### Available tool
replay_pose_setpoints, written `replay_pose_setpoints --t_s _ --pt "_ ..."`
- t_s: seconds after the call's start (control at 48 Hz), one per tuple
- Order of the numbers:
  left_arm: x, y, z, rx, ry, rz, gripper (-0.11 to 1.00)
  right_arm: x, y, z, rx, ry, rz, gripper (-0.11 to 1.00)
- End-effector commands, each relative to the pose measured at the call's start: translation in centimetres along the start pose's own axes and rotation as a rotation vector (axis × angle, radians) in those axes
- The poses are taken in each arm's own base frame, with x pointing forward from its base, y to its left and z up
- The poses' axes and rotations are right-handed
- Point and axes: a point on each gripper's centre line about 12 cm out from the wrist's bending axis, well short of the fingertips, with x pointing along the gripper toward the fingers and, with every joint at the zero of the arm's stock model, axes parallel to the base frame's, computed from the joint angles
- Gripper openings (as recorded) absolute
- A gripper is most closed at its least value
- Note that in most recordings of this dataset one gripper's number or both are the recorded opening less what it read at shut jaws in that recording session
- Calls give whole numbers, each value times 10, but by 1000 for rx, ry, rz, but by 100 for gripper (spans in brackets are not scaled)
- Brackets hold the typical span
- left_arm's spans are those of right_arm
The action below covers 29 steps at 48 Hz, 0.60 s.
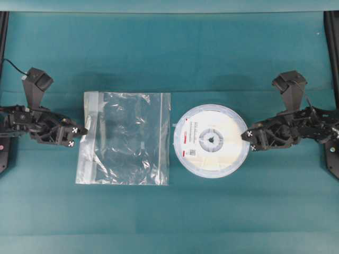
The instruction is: Take out the reel from the clear zip bag.
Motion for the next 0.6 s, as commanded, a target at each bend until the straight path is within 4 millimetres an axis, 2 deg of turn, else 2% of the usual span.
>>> replay_pose_setpoints --t_s 0.0,0.083,0.167,0.583 --pt "1 -6 3 5 -9 -18 2 -1 4 1 12 -2 10 52" --pt "1 -6 3 5 -9 -18 2 -1 4 1 9 1 10 77" --pt "1 -5 3 5 -8 -15 2 -1 5 2 9 -4 15 91" --pt "2 -6 4 7 5 2 4 -5 9 5 12 -17 39 90"
